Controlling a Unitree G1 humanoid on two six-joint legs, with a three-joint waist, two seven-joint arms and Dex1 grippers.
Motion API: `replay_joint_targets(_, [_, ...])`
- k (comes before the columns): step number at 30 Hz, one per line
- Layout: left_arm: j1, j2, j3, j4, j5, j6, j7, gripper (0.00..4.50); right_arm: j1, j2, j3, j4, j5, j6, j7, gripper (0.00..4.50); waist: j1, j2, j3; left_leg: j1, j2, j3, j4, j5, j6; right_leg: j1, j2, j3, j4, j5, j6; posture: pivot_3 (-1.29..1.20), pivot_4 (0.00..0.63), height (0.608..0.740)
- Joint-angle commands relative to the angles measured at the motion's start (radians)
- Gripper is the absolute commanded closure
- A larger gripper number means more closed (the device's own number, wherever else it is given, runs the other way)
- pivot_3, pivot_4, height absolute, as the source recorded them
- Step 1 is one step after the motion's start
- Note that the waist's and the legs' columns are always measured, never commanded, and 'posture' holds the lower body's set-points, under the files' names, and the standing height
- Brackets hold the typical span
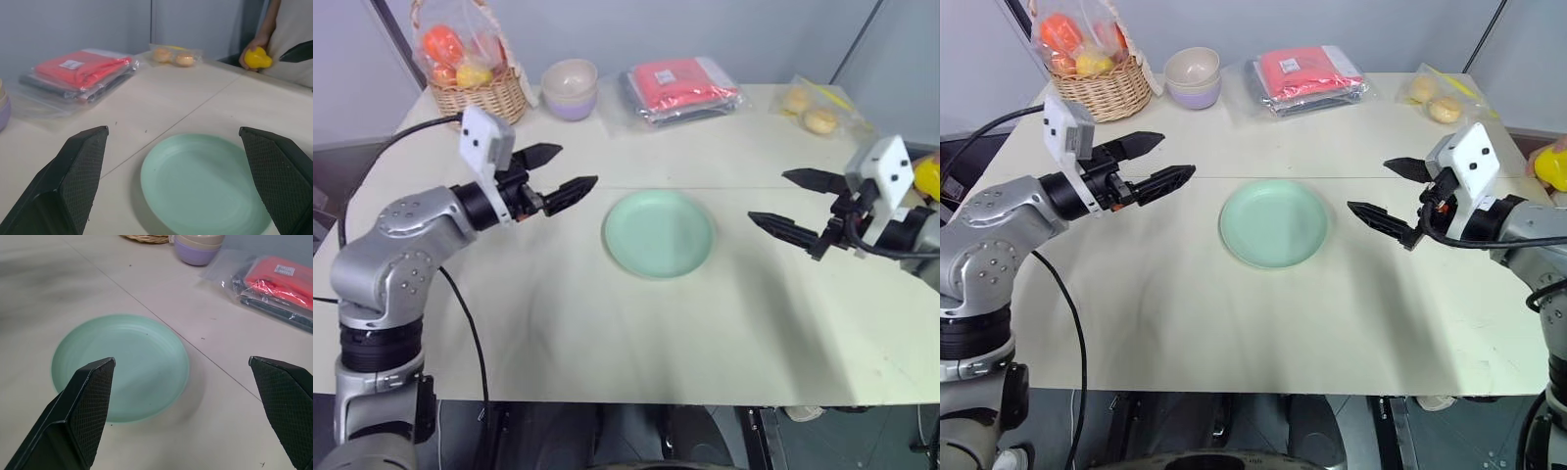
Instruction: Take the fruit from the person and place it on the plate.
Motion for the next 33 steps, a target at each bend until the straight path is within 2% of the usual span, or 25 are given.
replay_joint_targets(1, [0.004, 0.013, 0.030, -0.044, -0.024, 0.007, 0.010, 0.03, -0.020, -0.016, -0.035, -0.005, 0.012, -0.013, 0.004, 0.00, 0.000, 0.000, 0.000, 0.000, 0.000, 0.000, 0.000, 0.000, 0.000, 0.000, 0.000, 0.000, 0.000, 0.000, 0.000, 0.00, 0.150, 0.740])
replay_joint_targets(33, [0.018, 0.042, 0.013, -0.059, -0.057, 0.034, 0.009, 0.03, -0.019, -0.016, -0.028, -0.010, 0.010, -0.010, 0.007, 0.00, 0.000, 0.000, 0.000, 0.000, 0.000, 0.000, 0.000, 0.000, 0.000, 0.000, 0.000, 0.000, 0.000, 0.000, 0.000, 0.00, 0.150, 0.740])
